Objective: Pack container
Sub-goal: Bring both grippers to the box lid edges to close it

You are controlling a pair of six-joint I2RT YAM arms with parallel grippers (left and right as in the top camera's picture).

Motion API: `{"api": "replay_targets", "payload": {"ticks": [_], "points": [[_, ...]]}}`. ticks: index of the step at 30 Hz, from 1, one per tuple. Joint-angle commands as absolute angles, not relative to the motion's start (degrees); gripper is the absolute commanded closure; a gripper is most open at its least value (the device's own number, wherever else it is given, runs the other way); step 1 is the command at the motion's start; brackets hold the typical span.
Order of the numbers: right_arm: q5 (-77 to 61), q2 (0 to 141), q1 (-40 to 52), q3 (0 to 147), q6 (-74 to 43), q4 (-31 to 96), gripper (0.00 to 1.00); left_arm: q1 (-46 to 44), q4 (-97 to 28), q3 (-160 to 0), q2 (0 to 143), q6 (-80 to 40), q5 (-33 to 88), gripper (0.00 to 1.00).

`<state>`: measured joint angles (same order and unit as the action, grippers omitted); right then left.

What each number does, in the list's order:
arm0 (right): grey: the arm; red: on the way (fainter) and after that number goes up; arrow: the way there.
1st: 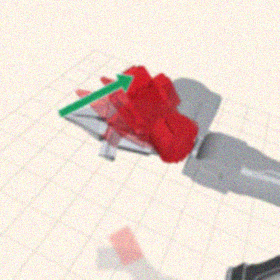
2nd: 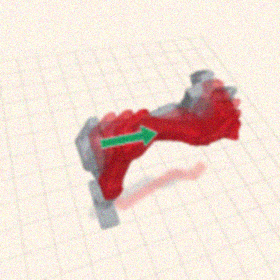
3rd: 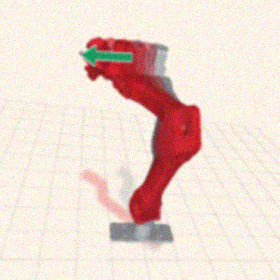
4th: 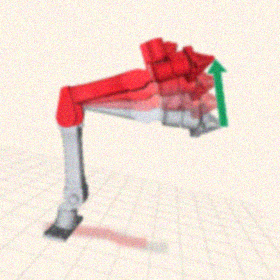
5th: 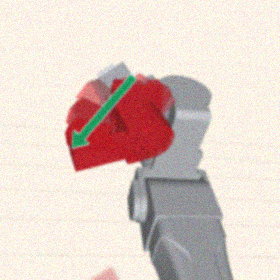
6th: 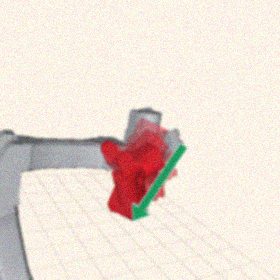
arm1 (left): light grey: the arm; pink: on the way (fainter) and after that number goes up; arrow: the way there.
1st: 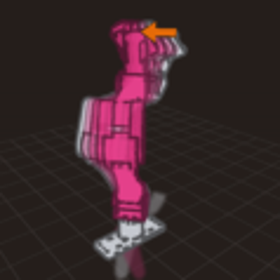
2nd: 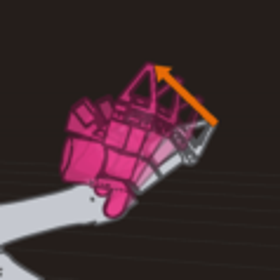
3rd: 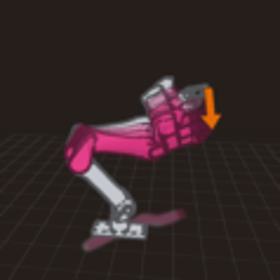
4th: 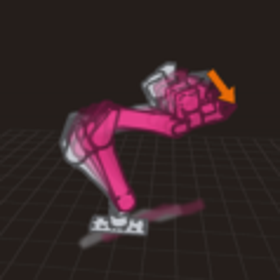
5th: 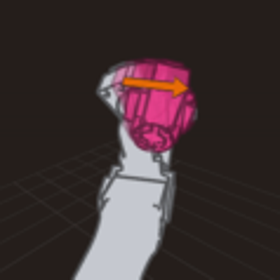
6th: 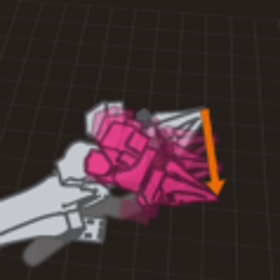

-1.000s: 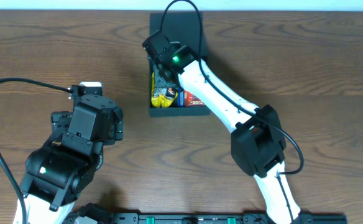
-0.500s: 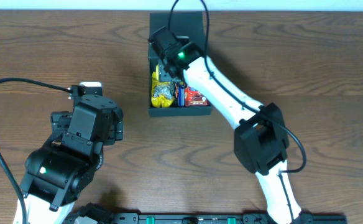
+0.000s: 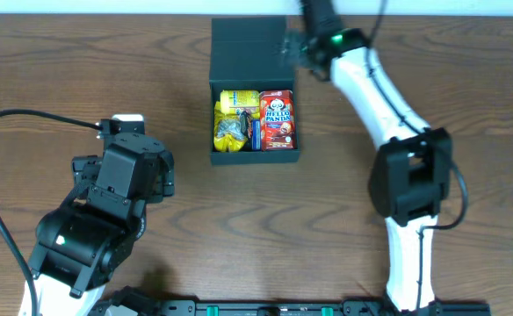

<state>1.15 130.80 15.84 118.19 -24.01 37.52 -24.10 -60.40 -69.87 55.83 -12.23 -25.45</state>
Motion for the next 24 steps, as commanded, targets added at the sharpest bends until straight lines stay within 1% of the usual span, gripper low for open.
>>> {"api": "replay_targets", "payload": {"ticks": [1,2,3,4,5,6,7,8,9,12,13,15,16,18,19,20,24], "points": [[-4.14,129.49,11.77,118.78,-21.08,35.14,0.32,-24.01,-57.49,-70.22,56.25,-13.5,-25.15,0.05],[-4.99,129.49,10.79,118.78,-21.08,34.37,0.37,-24.01,-55.59,-70.15,56.69,-14.28,-24.71,0.05],[-5.65,129.49,9.76,118.78,-20.95,33.61,0.46,-24.01,-53.28,-70.15,57.23,-14.92,-24.16,0.05],[-6.07,129.49,8.73,118.78,-20.75,32.64,0.61,-24.01,-49.71,-70.15,58.24,-15.29,-23.73,0.05],[-6.09,129.49,7.66,118.78,-20.69,31.51,0.79,-23.99,-45.95,-70.15,59.59,-15.27,-23.7,0.05],[-6.11,129.49,6.79,118.78,-20.69,30.44,0.92,-23.83,-42.13,-70.15,61.3,-15.25,-23.73,0.05],[-6.22,129.49,6.04,118.78,-20.69,29.45,0.99,-23.22,-38.89,-70.15,62.98,-15.29,-23.64,0.05],[-6.74,129.49,4.93,118.78,-20.67,27.99,0.99,-21.89,-34.74,-70.15,65.52,-15.33,-21.67,0.0],[-7.57,129.56,4.08,118.78,-20.69,26.81,0.99,-20.49,-32.1,-70.15,67.4,-15.68,-19.29,0.13],[-13.96,129.93,0.95,118.78,-20.14,22.61,0.99,-14.17,-23.81,-70.15,74.5,-16.95,-7.01,0.29],[-16.67,130.15,-0.19,118.78,-20.03,22.0,0.99,-11.07,-19.2,-70.17,78.39,-16.99,-0.14,0.39],[-18.68,130.34,-1.02,118.78,-19.66,22.57,0.99,-7.81,-13.82,-70.19,83.07,-18.31,7.11,0.54],[-19.18,130.41,-1.17,118.78,-19.38,22.9,0.98,-6.81,-12.16,-70.19,84.71,-19.66,8.71,0.64],[-20.01,130.41,-1.32,118.78,-18.26,24.03,0.99,-4.56,-8.08,-70.26,88.82,-23.64,12.21,0.79],[-19.97,130.41,-1.32,118.78,-17.91,24.53,0.99,-3.75,-6.28,-70.26,90.61,-24.69,13.58,0.9],[-19.99,130.41,-1.23,118.78,-17.47,25.21,0.99,-3.05,-4.71,-70.26,92.23,-25.67,14.55,0.94],[-20.58,130.65,-0.32,118.76,-17.5,28.56,0.99,0.01,1.83,-70.61,99.68,-30.94,19.57,0.94]]}}
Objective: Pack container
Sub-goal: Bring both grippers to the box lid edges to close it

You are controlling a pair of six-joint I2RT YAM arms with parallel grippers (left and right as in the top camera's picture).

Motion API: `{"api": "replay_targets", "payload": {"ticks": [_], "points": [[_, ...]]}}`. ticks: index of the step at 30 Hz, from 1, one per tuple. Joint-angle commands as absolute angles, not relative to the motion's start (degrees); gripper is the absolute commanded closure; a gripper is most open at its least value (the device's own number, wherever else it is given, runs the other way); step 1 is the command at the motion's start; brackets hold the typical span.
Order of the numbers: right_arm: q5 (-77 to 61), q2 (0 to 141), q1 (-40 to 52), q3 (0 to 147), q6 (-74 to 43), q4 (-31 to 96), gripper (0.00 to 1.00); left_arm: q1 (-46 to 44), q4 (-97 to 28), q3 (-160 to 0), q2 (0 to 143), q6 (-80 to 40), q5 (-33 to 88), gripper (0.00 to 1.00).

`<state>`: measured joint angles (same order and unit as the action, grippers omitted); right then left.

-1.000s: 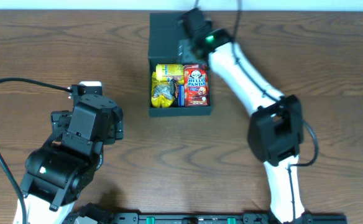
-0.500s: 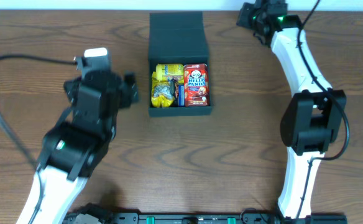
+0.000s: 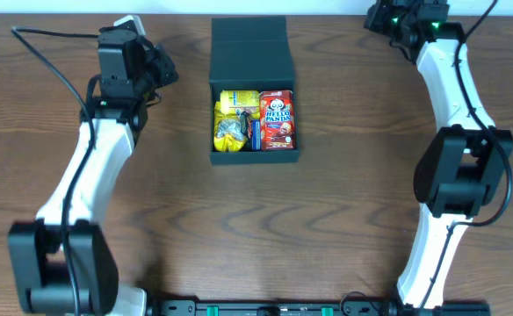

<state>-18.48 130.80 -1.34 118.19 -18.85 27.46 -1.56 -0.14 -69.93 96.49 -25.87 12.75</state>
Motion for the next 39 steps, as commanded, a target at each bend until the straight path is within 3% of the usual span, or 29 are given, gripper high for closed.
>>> {"api": "replay_targets", "payload": {"ticks": [1,6,19,39], "points": [[-21.56,130.87,-0.03,118.76,-17.5,28.88,0.99,0.47,2.13,-70.98,100.88,-31.7,20.29,0.94],[-26.48,132.88,1.45,118.76,-20.34,29.78,0.99,3.11,0.38,-77.91,109.95,-33.5,27.09,0.94],[-30.26,142.74,6.63,118.76,-34.02,27.4,0.99,3.7,-24.64,-113.4,138.39,-33.21,37.76,0.94],[-44.29,151.06,8.88,118.76,-44.1,14.17,0.99,-1.06,-26.55,-116.53,144.24,-34.52,46.41,0.94]]}}
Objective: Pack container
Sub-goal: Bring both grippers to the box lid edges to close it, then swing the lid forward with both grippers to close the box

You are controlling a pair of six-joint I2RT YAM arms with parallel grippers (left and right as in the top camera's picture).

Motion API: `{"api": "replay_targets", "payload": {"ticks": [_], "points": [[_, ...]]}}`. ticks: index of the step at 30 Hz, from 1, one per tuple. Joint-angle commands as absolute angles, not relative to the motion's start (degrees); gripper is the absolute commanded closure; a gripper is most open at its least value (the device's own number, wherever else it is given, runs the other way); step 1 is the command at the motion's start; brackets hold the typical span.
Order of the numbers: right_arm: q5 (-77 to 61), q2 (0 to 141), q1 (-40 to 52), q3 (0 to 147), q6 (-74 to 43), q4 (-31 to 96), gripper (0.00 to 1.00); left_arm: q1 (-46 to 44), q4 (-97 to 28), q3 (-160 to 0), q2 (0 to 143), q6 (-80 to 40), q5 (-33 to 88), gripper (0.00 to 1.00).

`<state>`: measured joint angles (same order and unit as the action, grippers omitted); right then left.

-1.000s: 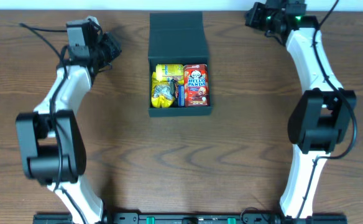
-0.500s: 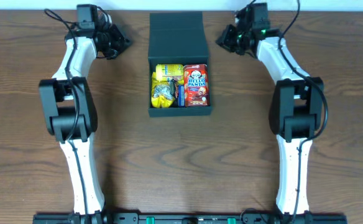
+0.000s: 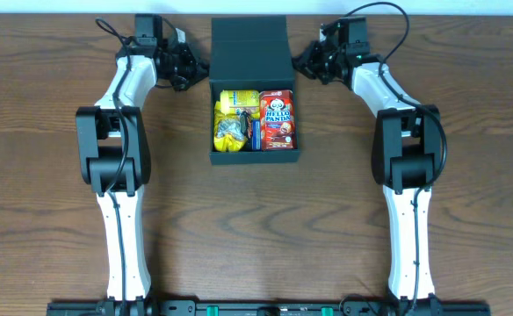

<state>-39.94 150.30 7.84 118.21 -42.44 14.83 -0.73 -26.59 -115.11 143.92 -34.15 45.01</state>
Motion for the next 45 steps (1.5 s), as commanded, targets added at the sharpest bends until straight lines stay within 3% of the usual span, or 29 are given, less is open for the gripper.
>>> {"api": "replay_targets", "payload": {"ticks": [1,10,22,35,45], "points": [[-44.75,151.06,9.06,118.78,-44.05,13.37,0.99,-1.13,-26.55,-116.53,144.24,-34.52,46.83,0.94],[-56.07,150.71,8.25,118.8,-43.57,0.32,0.99,-0.73,-25.71,-118.34,144.2,-33.04,55.86,0.94],[-60.1,144.31,8.14,118.83,-33.91,0.78,0.99,-0.73,-37.95,-130.17,144.2,-20.8,56.82,0.94],[-59.35,135.72,8.16,118.83,-13.21,22.65,0.99,-0.73,-52.36,-136.46,137.75,-7.14,51.48,0.94],[-50.52,131.48,8.4,118.83,-1.08,40.03,0.99,-0.73,-59.57,-136.46,130.58,3.07,42.54,0.94]]}}
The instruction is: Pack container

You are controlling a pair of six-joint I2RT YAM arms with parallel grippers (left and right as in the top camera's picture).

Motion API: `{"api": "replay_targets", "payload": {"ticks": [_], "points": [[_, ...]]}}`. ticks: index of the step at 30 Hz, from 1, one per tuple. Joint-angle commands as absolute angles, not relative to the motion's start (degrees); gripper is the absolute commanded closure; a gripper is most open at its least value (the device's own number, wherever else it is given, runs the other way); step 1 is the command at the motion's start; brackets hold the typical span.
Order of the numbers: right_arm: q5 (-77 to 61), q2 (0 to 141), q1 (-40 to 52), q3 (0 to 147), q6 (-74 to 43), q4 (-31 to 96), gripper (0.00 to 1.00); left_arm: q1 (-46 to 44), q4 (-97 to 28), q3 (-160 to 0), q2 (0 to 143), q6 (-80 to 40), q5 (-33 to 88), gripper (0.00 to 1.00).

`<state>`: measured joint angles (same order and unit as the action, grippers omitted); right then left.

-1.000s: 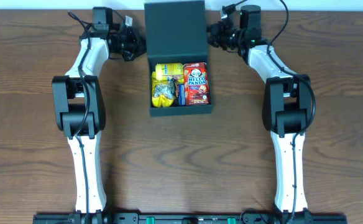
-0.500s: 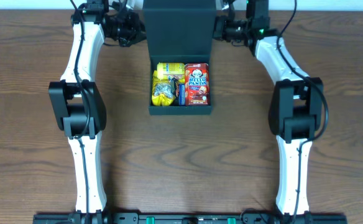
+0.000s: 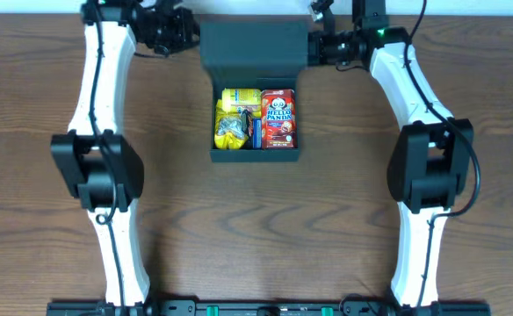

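Note:
A dark open box (image 3: 255, 156) sits at the table's middle back. It holds a yellow snack bag (image 3: 235, 118), a small blue item (image 3: 255, 133) and a red Hello Panda pack (image 3: 278, 118). The hinged lid (image 3: 253, 51) is tilted up off the table behind the box. My left gripper (image 3: 193, 32) grips the lid's left edge near its far corner. My right gripper (image 3: 313, 49) grips the lid's right edge. The fingers are small and dark in this view.
The brown wooden table (image 3: 256, 228) stretches in front of the box. Both arms reach along the box's two sides from the front rail (image 3: 256, 309). The table's far edge and a white wall lie just behind the lid.
The lid was lying flat behind the box with a gripper at each side. Now it is tilted up and looks wider. Both grippers are higher and further back, at its edges.
First the left arm was folded at the near left and the right gripper was by the lid's right side. Then both grippers were out at the far corners. Later they flanked the flat lid. Now the lid is raised between them.

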<state>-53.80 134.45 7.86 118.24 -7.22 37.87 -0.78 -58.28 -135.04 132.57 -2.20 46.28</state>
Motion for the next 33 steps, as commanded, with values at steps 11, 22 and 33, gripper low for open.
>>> {"api": "replay_targets", "payload": {"ticks": [11,22,33], "points": [[-42.33,131.46,8.67,118.83,3.73,49.34,0.99,-0.73,-65.71,-136.46,129.84,6.24,36.62,0.94],[-34.46,130.21,6.46,118.85,3.46,44.93,0.99,-0.73,-66.72,-136.46,127.81,-0.16,32.36,0.94],[-33.82,122.41,0.32,118.85,3.75,40.6,0.99,-0.86,-77.71,-136.46,119.68,-1.3,27.7,0.94]]}}
